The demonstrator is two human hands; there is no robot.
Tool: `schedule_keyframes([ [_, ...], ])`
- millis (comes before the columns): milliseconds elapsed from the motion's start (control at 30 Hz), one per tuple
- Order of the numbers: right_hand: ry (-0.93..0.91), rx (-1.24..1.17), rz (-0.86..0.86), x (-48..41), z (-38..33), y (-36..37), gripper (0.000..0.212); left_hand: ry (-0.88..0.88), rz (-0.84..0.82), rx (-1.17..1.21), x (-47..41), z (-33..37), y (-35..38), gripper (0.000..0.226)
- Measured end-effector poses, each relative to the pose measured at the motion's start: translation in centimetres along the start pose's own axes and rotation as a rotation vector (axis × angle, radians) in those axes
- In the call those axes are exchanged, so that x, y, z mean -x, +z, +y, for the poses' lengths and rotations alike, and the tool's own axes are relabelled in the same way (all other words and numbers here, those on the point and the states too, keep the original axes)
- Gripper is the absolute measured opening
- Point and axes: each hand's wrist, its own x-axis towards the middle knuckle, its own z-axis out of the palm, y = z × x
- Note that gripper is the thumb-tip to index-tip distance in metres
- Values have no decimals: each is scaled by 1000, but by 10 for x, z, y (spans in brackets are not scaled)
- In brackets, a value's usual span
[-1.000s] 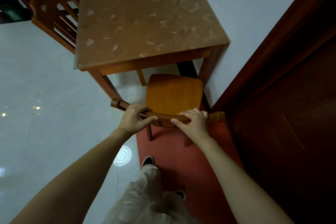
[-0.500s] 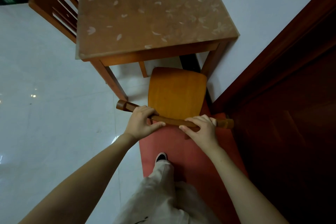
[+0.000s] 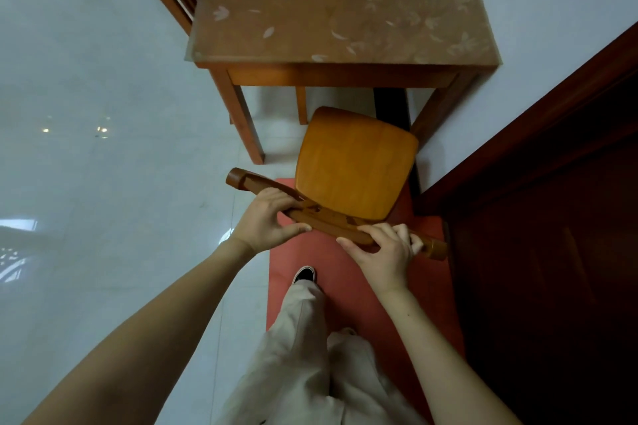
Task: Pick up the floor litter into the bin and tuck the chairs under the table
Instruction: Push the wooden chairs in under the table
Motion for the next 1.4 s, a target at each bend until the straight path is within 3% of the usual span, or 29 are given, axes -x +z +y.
schedule_keyframes([
  [433, -8, -23, 17, -21, 6, 4, 52, -55, 9, -34, -15, 5, -1, 56],
  [667, -73, -31, 11, -43, 9, 0, 50, -83, 47, 11, -25, 0, 4, 49],
  [1000, -138, -22, -102, -104, 30, -11, 56, -166, 110, 70, -64, 3, 23, 46],
  [1400, -135, 27, -72, -111, 31, -7, 58, -80, 110, 61, -82, -17, 28, 42],
])
